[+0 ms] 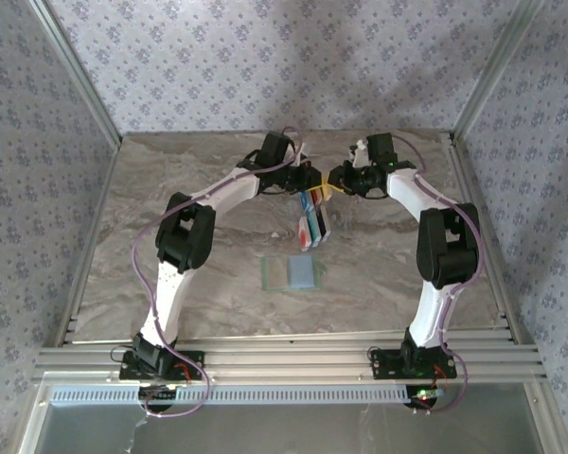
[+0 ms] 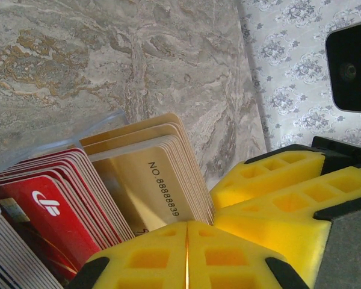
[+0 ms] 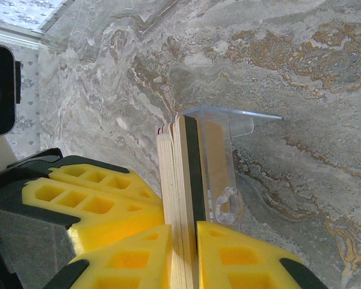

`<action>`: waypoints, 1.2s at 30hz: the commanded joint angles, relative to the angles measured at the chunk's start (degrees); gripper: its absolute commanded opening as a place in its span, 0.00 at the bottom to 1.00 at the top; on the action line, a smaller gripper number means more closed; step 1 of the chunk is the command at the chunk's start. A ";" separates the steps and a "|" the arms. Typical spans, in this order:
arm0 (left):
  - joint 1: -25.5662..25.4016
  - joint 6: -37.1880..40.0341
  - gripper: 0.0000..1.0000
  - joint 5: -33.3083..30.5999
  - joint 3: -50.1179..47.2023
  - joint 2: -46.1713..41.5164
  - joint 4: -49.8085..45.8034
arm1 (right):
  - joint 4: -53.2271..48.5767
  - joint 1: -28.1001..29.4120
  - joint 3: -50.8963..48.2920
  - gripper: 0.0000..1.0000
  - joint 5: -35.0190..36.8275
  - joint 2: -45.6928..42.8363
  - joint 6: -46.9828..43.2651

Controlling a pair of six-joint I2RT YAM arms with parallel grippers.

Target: Put the credit cards into the card holder

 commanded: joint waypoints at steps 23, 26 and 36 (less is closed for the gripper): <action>-0.69 1.23 0.08 -0.88 2.60 2.47 -2.81 | 2.65 0.22 -1.19 0.21 -5.65 -4.53 1.81; -0.72 1.18 0.08 -0.92 2.61 2.60 -2.93 | 2.80 0.15 -1.28 0.22 -5.92 -4.63 1.98; -0.68 1.27 0.08 -0.81 2.61 2.31 -3.06 | 2.95 -0.12 -1.52 0.00 -5.83 -4.35 2.30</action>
